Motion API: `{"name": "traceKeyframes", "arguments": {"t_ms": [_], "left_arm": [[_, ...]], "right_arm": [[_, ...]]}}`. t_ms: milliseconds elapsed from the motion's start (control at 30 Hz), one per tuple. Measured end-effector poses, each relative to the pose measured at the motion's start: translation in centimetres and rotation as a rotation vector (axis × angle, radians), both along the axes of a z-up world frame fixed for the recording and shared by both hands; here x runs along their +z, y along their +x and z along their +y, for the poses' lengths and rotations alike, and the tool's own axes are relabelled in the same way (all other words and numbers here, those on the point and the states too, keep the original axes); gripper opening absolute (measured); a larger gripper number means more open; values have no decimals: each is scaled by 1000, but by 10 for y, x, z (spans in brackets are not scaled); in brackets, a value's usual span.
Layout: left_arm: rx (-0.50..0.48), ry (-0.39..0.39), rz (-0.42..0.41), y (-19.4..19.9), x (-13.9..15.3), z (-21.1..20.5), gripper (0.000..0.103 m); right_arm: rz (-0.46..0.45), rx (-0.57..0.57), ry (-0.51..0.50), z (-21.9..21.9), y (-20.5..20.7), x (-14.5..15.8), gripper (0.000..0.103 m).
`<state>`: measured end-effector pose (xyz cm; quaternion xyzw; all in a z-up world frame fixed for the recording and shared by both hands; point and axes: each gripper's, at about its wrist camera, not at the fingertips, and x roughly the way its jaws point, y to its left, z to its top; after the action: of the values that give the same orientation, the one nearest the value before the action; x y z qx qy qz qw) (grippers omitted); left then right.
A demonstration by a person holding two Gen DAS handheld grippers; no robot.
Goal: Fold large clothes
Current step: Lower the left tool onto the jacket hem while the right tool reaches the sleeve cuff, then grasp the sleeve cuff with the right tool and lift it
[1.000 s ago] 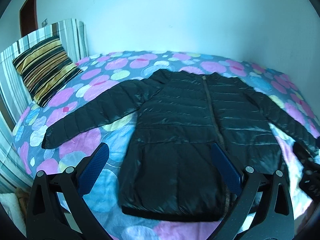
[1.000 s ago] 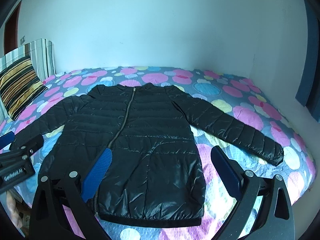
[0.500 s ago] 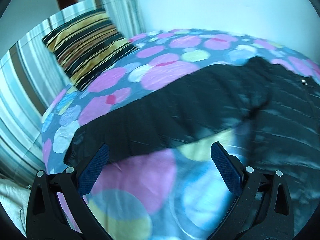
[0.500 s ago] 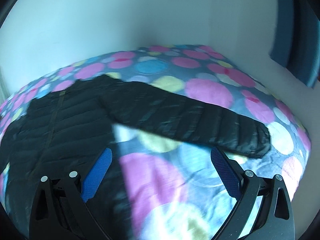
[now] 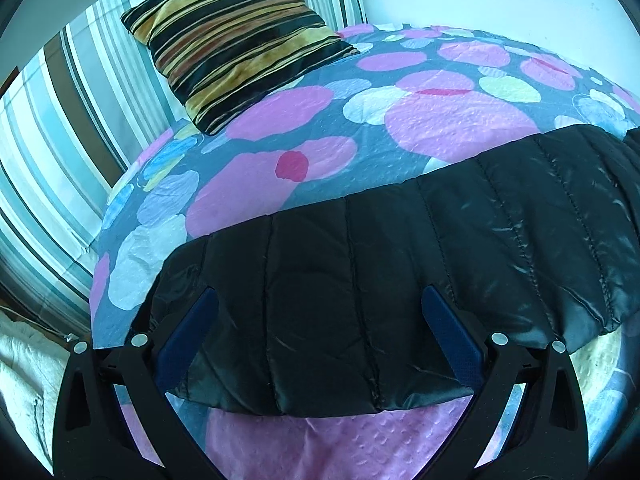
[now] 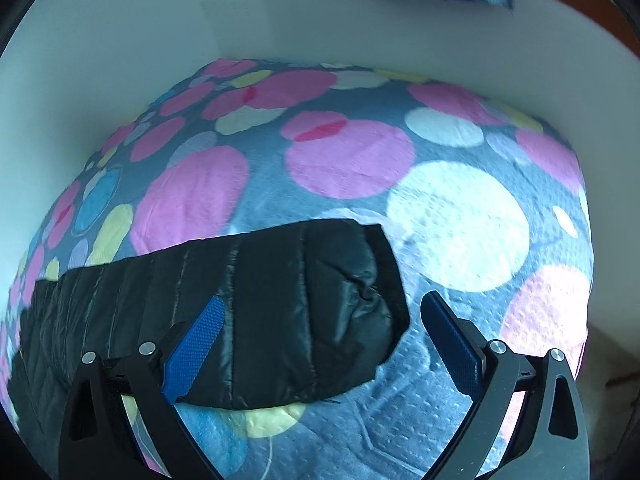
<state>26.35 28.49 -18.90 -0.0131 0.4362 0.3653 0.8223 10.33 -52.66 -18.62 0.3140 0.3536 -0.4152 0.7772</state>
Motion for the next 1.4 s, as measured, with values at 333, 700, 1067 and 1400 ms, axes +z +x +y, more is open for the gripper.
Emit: {"name": "traceKeyframes", "arguments": {"t_ms": [333,700,1067,1400], "left_arm": [[16,-45,-14,-1,-8,7,101],[16,-54,-18,0,-8,7,101],[16,-51,-11,0,-9,9,101],[16,-58,-15,-1,-9,10,101]], "right_arm": [[-56,25,166,35,-8,-21,85],[-87,-184,105,-13,-2,-29,85],[-118,-98,45,-1,17,-10,25],[-265,199,-119,95,89,86,21]]}}
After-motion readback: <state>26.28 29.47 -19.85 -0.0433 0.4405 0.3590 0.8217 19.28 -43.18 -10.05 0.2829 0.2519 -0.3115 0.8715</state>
